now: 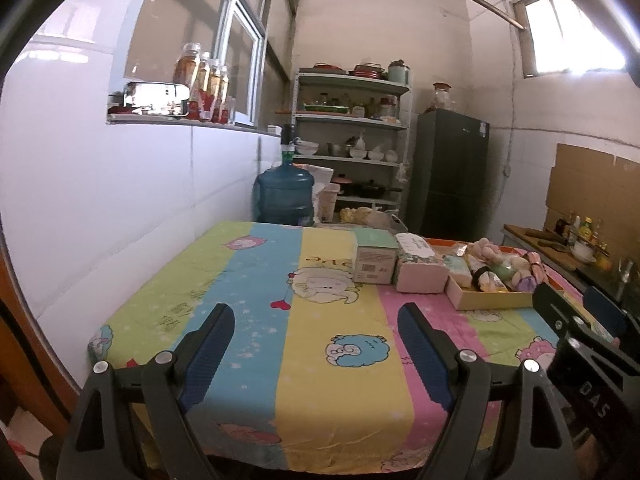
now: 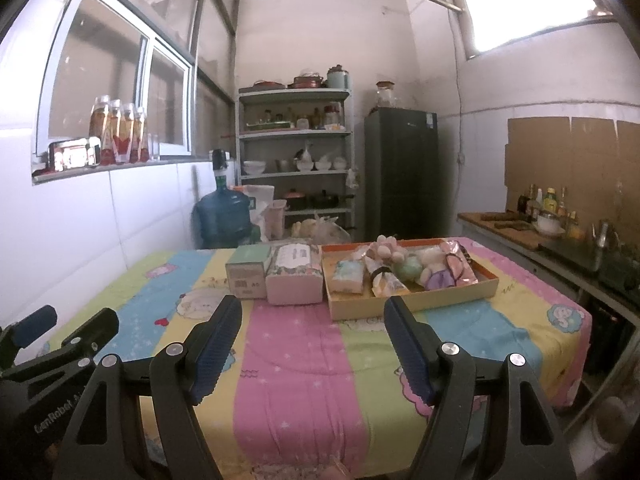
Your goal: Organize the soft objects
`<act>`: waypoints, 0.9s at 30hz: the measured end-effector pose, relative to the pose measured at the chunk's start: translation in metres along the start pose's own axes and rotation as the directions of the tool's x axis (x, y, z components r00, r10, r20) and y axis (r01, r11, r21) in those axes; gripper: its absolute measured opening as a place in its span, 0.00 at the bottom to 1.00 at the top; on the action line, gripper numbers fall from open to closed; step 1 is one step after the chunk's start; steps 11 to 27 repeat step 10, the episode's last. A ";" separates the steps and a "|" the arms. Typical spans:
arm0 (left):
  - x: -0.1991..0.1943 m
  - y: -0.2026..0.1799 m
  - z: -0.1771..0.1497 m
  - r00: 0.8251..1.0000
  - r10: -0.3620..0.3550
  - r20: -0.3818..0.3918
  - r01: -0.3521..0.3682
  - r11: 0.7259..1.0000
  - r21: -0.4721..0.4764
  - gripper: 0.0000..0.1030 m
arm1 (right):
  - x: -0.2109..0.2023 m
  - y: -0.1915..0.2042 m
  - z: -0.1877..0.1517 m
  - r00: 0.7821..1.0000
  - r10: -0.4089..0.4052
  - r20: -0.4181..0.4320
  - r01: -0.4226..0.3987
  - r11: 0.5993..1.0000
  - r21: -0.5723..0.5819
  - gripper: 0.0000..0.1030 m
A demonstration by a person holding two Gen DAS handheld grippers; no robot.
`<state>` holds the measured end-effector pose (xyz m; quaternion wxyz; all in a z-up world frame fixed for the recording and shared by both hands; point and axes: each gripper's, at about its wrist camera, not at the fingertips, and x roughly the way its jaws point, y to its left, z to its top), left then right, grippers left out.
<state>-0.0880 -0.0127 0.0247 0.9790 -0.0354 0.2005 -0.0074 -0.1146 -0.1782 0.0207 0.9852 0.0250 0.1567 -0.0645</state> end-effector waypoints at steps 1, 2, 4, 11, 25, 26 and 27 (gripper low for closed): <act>-0.001 0.001 0.000 1.000 0.005 0.006 -0.005 1.000 -0.002 0.84 | 0.000 0.000 0.000 1.000 0.000 0.001 0.000 1.000 0.000 0.73; -0.002 0.001 0.000 1.000 0.011 0.012 -0.011 1.000 -0.002 0.85 | -0.001 0.000 0.000 1.000 -0.002 0.002 0.002 1.000 0.000 0.73; -0.003 0.002 0.001 1.000 0.011 0.020 -0.011 1.000 -0.002 0.88 | -0.001 0.000 0.000 1.000 -0.002 0.006 0.002 1.000 0.000 0.73; -0.005 0.003 0.000 1.000 -0.020 0.023 0.020 1.000 -0.006 0.88 | -0.001 0.000 -0.001 1.000 -0.002 0.002 0.002 1.000 -0.003 0.73; -0.005 0.003 0.000 1.000 -0.020 0.023 0.020 1.000 -0.006 0.88 | -0.001 0.000 -0.001 1.000 -0.002 0.002 0.002 1.000 -0.003 0.73; -0.005 0.003 0.000 1.000 -0.020 0.023 0.020 1.000 -0.006 0.88 | -0.001 0.000 -0.001 1.000 -0.002 0.002 0.002 1.000 -0.003 0.73; -0.005 0.003 0.000 1.000 -0.020 0.023 0.020 1.000 -0.006 0.88 | -0.001 0.000 -0.001 1.000 -0.002 0.002 0.002 1.000 -0.003 0.73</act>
